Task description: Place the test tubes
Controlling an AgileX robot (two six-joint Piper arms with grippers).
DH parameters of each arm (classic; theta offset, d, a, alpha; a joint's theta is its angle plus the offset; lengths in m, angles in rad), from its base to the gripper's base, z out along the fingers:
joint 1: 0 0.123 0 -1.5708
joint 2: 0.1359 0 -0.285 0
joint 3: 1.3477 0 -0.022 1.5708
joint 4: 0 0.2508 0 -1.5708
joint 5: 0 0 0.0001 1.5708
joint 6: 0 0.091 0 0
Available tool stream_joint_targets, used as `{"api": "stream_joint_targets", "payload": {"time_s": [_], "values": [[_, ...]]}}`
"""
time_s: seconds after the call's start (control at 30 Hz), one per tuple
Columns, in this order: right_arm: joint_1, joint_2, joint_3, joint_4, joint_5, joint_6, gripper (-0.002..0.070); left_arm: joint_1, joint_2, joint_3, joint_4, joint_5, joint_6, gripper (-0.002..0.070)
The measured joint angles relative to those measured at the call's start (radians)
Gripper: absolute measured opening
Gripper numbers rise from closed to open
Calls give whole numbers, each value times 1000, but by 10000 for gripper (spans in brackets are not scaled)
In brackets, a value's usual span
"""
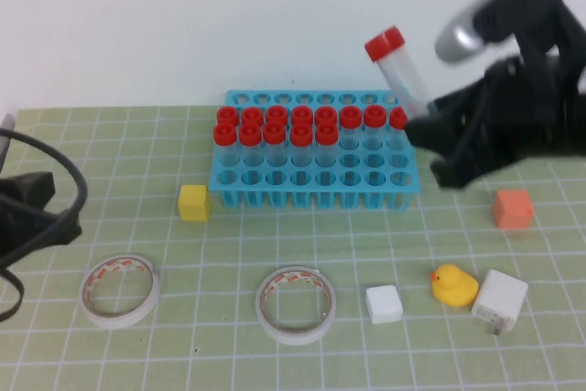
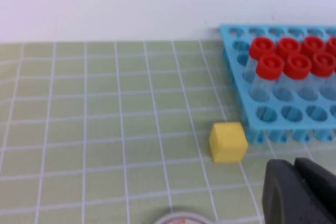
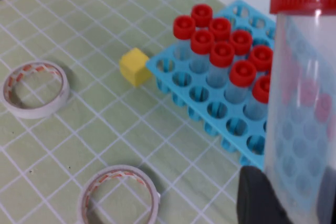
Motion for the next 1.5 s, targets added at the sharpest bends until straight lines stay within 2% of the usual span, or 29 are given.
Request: {"api": "stream_joint_targets", "payload": {"time_s": [0.17, 0.3, 0.47, 0.77, 0.87, 1.07, 1.13, 1.2, 1.4, 1.5], "values": [[42, -69, 191, 115, -206, -131, 235, -7, 0, -39, -19, -16, 52, -1], [93, -105, 290, 135, -345, -146, 235, -64, 0, -94, -19, -21, 120, -1], [175, -127, 314, 140, -463, -161, 235, -202, 0, -167, -19, -46, 212, -1], [325, -127, 315, 142, -639, -161, 235, -527, 0, -185, -22, -111, 227, -1], [352, -127, 315, 144, -668, -106, 235, -618, 0, -185, -26, -174, 217, -1], [406, -127, 316, 127, -733, -37, 235, -733, 20, -185, -26, -242, 196, 1], [420, -127, 316, 115, -752, -33, 235, -745, 30, -185, -26, -248, 172, 32], [422, -127, 316, 113, -759, -33, 235, -748, 43, -185, -29, -252, 127, 92], [422, -109, 317, 108, -763, 14, 235, -755, 53, -185, -37, -287, 9, 395], [422, -97, 317, 102, -759, 29, 235, -755, 53, -185, -42, -323, -7, 454]]}}
